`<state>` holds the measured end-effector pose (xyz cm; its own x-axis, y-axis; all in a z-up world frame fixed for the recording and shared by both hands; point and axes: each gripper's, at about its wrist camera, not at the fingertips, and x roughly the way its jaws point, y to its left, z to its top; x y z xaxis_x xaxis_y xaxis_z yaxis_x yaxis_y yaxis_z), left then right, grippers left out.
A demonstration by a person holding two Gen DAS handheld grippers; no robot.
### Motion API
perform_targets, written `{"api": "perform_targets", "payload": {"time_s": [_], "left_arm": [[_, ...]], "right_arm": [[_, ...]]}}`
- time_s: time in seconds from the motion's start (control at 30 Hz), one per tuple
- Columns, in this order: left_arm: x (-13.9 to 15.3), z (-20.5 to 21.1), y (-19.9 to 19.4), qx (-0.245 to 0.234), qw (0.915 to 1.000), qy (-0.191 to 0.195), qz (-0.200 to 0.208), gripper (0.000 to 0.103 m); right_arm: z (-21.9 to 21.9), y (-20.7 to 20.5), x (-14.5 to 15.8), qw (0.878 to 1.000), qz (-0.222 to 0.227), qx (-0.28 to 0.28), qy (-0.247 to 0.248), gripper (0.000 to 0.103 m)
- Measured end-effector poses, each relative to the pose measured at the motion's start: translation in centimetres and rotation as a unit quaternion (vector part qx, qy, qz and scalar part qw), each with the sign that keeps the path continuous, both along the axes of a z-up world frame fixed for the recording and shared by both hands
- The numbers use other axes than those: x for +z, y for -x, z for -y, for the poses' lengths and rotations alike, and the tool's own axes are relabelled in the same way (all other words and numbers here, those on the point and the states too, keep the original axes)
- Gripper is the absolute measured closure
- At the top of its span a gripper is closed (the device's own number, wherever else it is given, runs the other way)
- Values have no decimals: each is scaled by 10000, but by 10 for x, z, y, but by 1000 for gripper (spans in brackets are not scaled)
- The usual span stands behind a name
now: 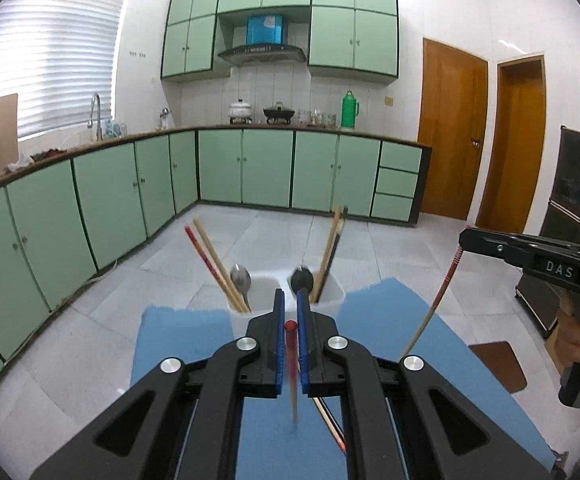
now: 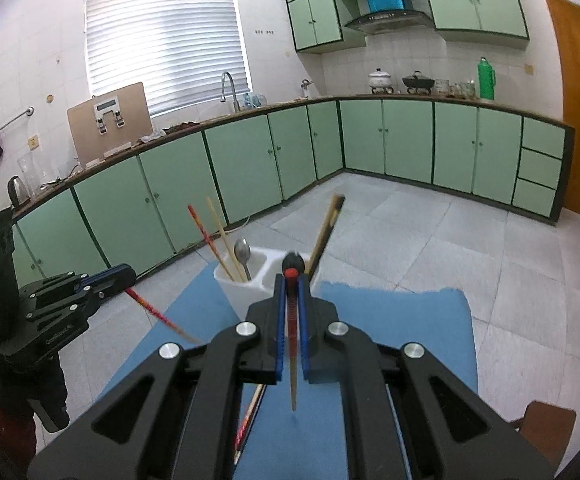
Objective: Organize utensils
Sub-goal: 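Carry the red chopstick with the left tool into the holder while the right tool inserts its chopstick, then open both tools and withdraw them from the holder back over the mat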
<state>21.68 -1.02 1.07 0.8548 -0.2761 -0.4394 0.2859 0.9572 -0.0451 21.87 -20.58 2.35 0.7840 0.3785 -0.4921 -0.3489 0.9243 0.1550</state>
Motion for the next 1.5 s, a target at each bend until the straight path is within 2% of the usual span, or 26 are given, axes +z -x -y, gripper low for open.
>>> {"api": "perform_targets", "payload": {"time_s": [0.27, 0.47, 0.57, 0.83, 1.1, 1.23, 1.43, 1.5], "left_arm": [[36, 1, -5, -65, 9988, -47, 488, 97], [61, 4, -15, -130, 9965, 71, 828, 97], [77, 6, -28, -164, 9946, 175, 1007, 97], [103, 17, -71, -178, 9912, 121, 1309, 97], [102, 14, -104, -92, 9910, 129, 1328, 97], [89, 16, -121, -4, 9922, 123, 1243, 97], [42, 16, -151, 20, 9983, 21, 583, 97], [27, 15, -154, 1, 9991, -6, 412, 92]], "right_arm": [[-15, -25, 36, 9994, 246, 247, 17, 98], [-25, -38, 65, 9979, 499, 405, 62, 98], [-28, -47, 78, 9973, 592, 422, 53, 98], [-32, -82, 96, 9968, 745, 267, 140, 98], [-37, -116, 77, 9978, 592, 146, 242, 98], [-40, -129, 59, 9986, 455, 120, 221, 98], [-48, -142, 29, 9994, 150, 183, 244, 95], [-49, -142, 19, 9993, 98, 155, 326, 93]]}}
